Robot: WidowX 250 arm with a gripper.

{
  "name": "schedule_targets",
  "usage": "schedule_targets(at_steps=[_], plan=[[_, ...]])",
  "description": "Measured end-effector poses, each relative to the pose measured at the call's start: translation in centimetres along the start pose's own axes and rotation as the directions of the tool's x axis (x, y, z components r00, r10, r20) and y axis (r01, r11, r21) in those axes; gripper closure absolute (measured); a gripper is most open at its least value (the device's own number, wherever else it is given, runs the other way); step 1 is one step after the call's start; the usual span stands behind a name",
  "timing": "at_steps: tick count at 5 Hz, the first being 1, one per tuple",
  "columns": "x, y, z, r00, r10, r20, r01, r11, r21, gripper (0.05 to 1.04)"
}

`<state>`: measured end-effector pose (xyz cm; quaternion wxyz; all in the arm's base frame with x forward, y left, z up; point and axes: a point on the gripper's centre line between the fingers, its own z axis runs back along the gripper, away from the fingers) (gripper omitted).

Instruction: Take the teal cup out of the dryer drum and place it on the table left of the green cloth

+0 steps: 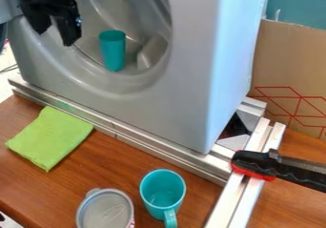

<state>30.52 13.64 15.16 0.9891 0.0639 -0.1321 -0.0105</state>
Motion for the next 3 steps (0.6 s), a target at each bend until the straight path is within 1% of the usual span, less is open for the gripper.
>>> schedule_targets(at_steps=[1,2,3], plan=[[0.7,0.2,0.2,0.999,0.027,0.024,-0.026,1.0,-0.017,0.083],[1.5,0.1,-0.2,0.995,0.066,0.078,-0.061,0.996,-0.063,0.083],[2.3,-0.4,-0.6,0.988,0.102,0.119,-0.088,0.989,-0.117,0.083]])
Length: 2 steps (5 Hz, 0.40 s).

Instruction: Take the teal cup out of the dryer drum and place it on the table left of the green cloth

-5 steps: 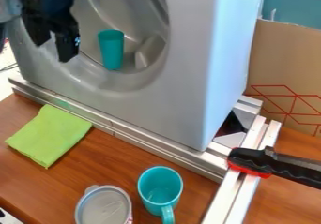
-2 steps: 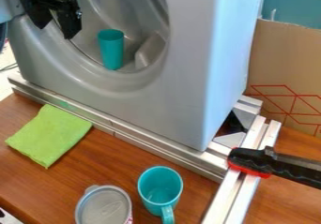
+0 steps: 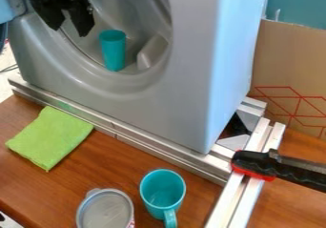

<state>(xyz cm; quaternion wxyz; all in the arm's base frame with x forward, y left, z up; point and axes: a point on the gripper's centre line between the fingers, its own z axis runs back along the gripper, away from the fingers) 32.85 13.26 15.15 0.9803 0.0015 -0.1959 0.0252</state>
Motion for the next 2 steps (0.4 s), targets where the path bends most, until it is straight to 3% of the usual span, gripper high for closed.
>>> schedule_targets(at_steps=[2], plan=[[0.21,-0.58,-1.34,0.999,0.046,0.001,-0.046,0.997,-0.055,0.083]])
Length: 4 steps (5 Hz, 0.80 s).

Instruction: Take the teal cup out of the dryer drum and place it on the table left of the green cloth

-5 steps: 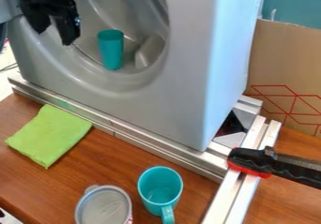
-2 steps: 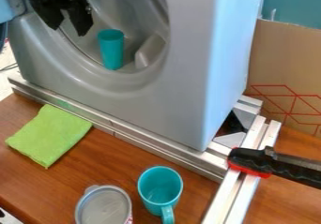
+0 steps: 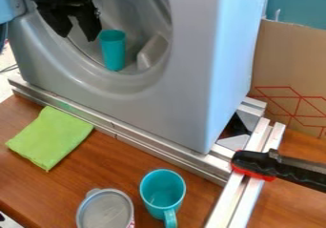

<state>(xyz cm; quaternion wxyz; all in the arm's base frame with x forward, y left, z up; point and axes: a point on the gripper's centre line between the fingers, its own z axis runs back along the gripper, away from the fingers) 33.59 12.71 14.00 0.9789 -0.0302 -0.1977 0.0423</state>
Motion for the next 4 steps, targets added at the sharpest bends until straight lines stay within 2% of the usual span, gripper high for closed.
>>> schedule_targets(at_steps=[1,3,4], plan=[[0.4,0.0,-0.1,0.999,0.024,0.021,-0.024,1.0,0.004,0.083],[0.7,-0.2,-0.5,0.995,0.089,0.033,-0.089,0.996,0.002,0.083],[1.3,-1.7,-1.7,0.996,0.08,0.031,-0.079,0.997,-0.012,0.083]])
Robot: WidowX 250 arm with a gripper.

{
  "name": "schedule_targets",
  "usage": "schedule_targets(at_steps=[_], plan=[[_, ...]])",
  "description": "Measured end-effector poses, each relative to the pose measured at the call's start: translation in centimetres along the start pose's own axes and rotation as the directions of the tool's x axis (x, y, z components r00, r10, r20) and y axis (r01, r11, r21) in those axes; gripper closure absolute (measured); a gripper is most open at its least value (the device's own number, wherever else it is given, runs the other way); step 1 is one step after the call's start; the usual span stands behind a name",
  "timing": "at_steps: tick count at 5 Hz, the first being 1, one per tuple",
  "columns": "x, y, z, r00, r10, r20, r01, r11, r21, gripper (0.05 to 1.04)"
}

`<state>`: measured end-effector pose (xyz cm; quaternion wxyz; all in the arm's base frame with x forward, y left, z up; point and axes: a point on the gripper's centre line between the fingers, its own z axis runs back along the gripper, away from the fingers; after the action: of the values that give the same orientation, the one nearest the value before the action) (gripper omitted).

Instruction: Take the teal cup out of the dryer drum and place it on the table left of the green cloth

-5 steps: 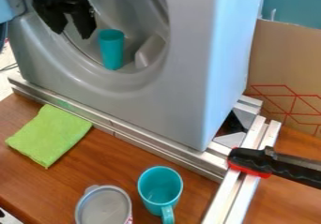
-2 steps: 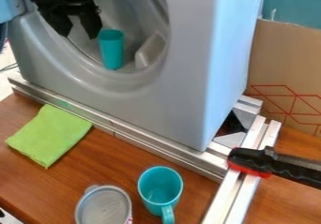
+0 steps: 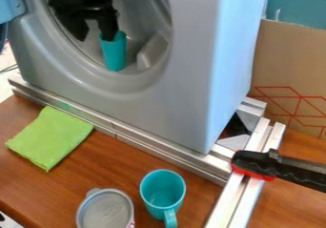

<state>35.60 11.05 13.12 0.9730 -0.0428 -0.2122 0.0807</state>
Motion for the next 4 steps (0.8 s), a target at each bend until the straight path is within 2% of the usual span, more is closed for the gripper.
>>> schedule_targets(at_steps=[2,3,4], plan=[[0.5,-1.1,-1.1,1.0,0.014,-0.003,-0.014,1.0,-0.006,0.083],[-0.2,-0.7,-1.4,0.998,0.021,-0.051,-0.02,1.0,0.022,0.124],[-1.0,0.1,-1.7,0.992,0.033,-0.12,-0.025,0.997,0.069,0.402]])
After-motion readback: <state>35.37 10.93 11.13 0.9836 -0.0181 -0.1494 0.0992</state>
